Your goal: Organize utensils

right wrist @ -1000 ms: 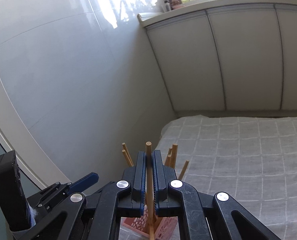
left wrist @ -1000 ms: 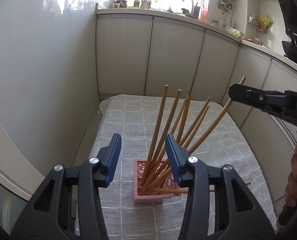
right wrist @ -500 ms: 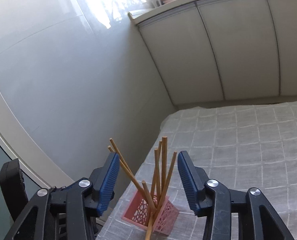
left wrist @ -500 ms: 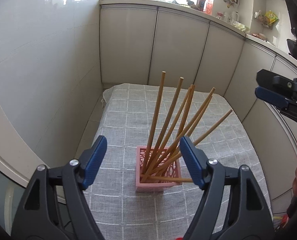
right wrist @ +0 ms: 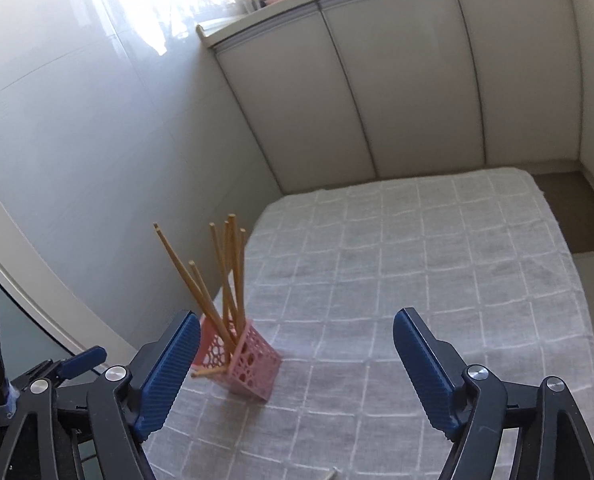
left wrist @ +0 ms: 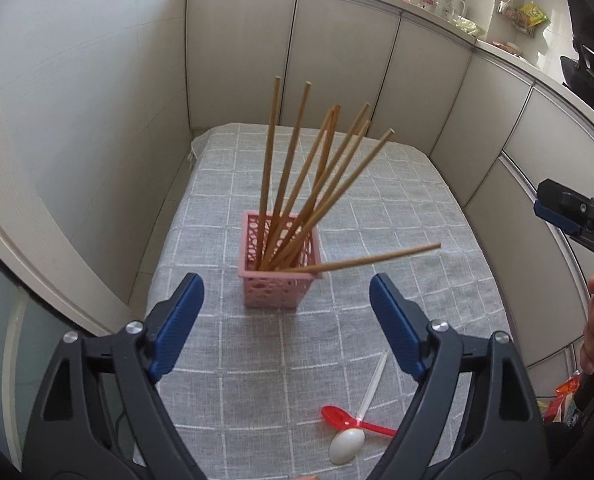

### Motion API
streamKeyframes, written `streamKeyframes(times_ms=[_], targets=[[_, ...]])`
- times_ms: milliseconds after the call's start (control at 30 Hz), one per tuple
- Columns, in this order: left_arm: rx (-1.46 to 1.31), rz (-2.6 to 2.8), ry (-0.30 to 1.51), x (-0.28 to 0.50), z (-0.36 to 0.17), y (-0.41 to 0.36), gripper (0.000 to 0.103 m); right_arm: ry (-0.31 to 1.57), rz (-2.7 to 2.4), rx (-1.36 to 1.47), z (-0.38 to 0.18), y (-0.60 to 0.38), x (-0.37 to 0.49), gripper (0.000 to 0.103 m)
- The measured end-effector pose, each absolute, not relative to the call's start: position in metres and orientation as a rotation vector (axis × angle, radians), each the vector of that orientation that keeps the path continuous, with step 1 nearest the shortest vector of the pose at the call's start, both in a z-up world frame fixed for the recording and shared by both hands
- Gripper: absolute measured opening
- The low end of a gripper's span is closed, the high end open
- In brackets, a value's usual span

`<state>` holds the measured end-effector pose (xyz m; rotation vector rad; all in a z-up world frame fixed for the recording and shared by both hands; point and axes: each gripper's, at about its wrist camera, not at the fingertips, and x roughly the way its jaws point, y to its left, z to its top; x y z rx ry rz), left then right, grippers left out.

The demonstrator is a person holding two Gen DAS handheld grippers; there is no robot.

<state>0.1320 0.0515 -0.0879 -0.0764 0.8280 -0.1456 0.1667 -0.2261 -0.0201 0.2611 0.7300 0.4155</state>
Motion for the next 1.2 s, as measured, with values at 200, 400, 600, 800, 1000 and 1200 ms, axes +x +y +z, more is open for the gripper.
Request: streamKeyframes(times_ms=[200,400,600,800,1000,1200], targets=[[-0.084,-0.210,0.908,0.113,-0.111,0.036,0.086,0.809,0.361,0.168,-0.042,-0.234,0.144,0.086],[-0.049,-0.236,1.029,0.098,-0.146,0.020,0.086,0.937,0.321,0.121,-0.078,-0.240,0.130,0.086],[-0.058,-0.263,1.129,0.090,-0.175,0.014,0.086,1.082,0.312,0.192,-0.116,-0.252,0.120,0.086],[-0.131,-0.278,1.218,0.093,-0.197,0.010,0.086,1.179,0.280,0.206,-0.143,-0.257,0.118,0.086],[-0.154,-0.287,1.291,0.099,-0.220,-0.002,0.068,1.238,0.283,0.185,-0.158,-0.251,0.117,0.087],[-0.130,-0.214,1.321,0.105,-0.240,-0.005,0.040,1.253,0.286,0.171,-0.162,-0.249,0.115,0.087]])
